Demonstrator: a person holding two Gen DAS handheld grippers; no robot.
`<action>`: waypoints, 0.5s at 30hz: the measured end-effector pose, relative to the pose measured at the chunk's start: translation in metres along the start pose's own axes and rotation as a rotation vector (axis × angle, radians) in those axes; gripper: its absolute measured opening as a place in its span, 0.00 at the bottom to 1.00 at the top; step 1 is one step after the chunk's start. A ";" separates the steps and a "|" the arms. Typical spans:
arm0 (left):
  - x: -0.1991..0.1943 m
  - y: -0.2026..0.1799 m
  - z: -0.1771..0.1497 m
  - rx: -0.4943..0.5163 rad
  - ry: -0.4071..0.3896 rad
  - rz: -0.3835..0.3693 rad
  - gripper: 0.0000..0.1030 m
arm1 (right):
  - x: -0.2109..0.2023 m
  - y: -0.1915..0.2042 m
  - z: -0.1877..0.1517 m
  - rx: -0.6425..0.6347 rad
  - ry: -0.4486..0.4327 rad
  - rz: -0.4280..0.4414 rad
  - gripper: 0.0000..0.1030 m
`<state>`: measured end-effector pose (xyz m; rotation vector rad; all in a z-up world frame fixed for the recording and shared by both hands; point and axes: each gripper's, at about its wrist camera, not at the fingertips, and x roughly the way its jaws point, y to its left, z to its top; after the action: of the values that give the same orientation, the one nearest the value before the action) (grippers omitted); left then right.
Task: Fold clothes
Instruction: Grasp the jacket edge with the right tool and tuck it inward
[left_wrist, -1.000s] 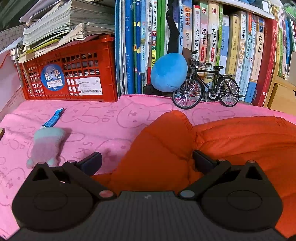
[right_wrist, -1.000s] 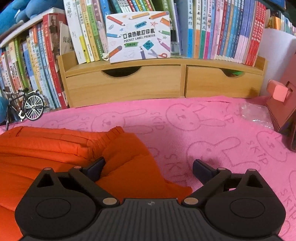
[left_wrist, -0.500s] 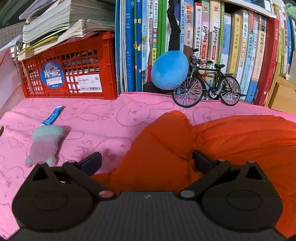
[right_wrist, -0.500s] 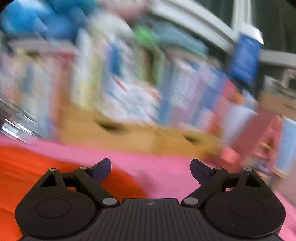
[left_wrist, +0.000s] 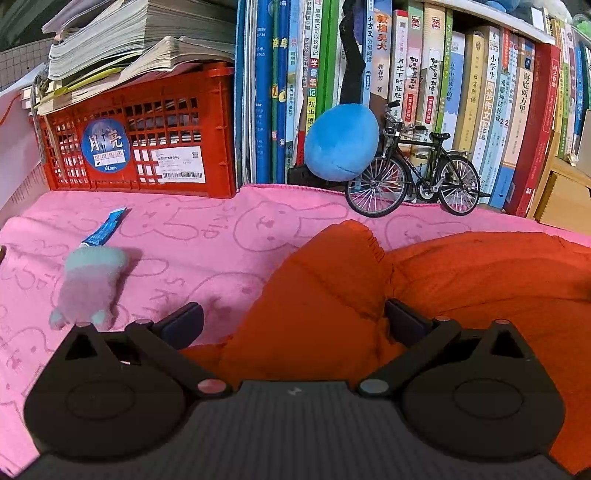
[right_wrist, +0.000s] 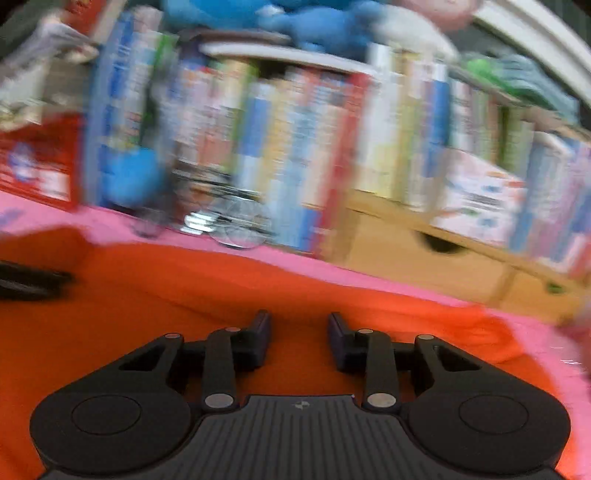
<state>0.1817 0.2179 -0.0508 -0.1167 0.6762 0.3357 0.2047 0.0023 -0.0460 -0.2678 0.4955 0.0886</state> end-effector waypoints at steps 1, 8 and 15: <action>0.000 0.000 0.000 0.000 0.000 -0.002 1.00 | 0.003 -0.014 -0.002 0.016 0.012 -0.027 0.33; -0.001 0.000 -0.001 0.003 -0.004 -0.010 1.00 | 0.015 -0.097 -0.026 0.127 0.096 -0.175 0.33; 0.000 0.002 0.000 -0.008 0.001 -0.020 1.00 | 0.021 -0.127 -0.035 0.322 0.163 -0.233 0.57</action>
<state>0.1812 0.2197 -0.0514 -0.1313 0.6747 0.3193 0.2257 -0.1286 -0.0567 -0.0158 0.6279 -0.2398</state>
